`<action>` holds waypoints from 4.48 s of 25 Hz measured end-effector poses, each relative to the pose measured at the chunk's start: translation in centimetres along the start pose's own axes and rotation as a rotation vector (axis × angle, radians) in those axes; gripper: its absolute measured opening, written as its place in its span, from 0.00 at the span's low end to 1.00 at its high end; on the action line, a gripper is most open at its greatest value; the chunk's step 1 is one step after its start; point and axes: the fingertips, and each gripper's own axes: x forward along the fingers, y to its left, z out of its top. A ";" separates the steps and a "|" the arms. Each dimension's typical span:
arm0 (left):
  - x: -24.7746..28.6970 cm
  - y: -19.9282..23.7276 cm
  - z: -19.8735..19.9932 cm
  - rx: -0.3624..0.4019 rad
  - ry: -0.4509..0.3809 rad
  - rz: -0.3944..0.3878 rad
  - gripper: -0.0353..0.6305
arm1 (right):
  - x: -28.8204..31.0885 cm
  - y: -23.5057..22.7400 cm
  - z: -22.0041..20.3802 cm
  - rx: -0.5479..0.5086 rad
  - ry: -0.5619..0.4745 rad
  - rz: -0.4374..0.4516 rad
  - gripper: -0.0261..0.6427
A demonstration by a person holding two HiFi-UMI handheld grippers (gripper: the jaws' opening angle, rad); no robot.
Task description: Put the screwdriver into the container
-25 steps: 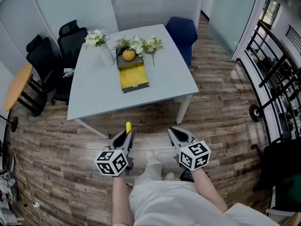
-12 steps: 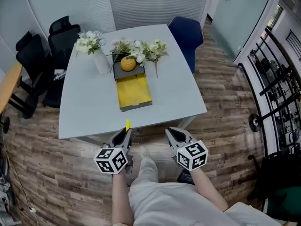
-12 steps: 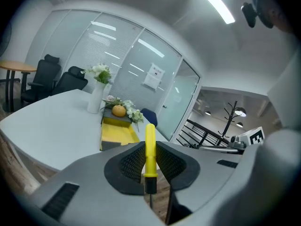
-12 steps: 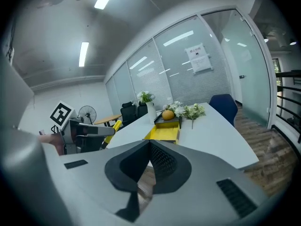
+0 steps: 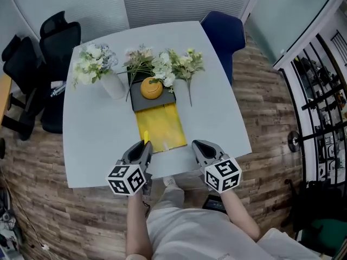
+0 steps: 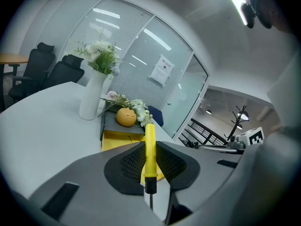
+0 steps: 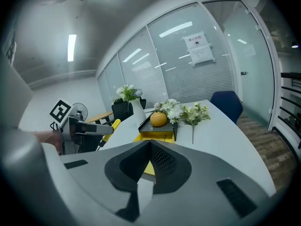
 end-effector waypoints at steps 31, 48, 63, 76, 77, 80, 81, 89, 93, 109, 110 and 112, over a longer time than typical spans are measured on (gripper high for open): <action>5.9 4.4 6.3 0.041 0.014 -0.041 0.16 | 6.7 -3.0 6.3 -0.006 -0.081 -0.053 0.06; 9.1 5.8 6.0 0.040 0.086 -0.031 0.16 | 8.8 -5.5 6.3 0.019 -0.061 -0.042 0.06; 12.0 6.9 1.9 0.021 0.217 -0.036 0.16 | 11.9 -7.1 3.6 0.044 0.024 -0.021 0.06; 14.4 7.9 -0.9 0.028 0.310 -0.027 0.16 | 13.7 -8.8 0.8 0.063 0.104 -0.027 0.06; 14.6 7.9 -1.2 0.038 0.323 -0.027 0.16 | 13.8 -8.9 0.6 0.063 0.109 -0.028 0.06; 15.1 7.7 -1.8 0.085 0.358 -0.022 0.16 | 14.0 -9.2 0.3 0.063 0.120 -0.028 0.06; 15.2 7.7 -2.0 0.103 0.368 -0.019 0.16 | 14.1 -9.3 0.2 0.064 0.123 -0.028 0.06; 16.1 6.6 -2.5 0.201 0.423 -0.035 0.16 | 14.6 -9.5 -0.4 0.070 0.139 -0.022 0.06; 16.8 5.3 -3.0 0.254 0.459 -0.063 0.16 | 14.5 -9.6 -0.6 0.077 0.140 -0.026 0.06; 19.3 4.0 -6.6 0.443 0.640 -0.096 0.16 | 14.0 -11.8 -1.8 0.116 0.157 -0.062 0.06; 19.4 4.0 -6.7 0.445 0.647 -0.098 0.16 | 14.0 -11.9 -1.8 0.119 0.159 -0.063 0.06; 19.7 4.0 -7.0 0.448 0.660 -0.100 0.16 | 13.9 -12.2 -2.0 0.122 0.162 -0.065 0.06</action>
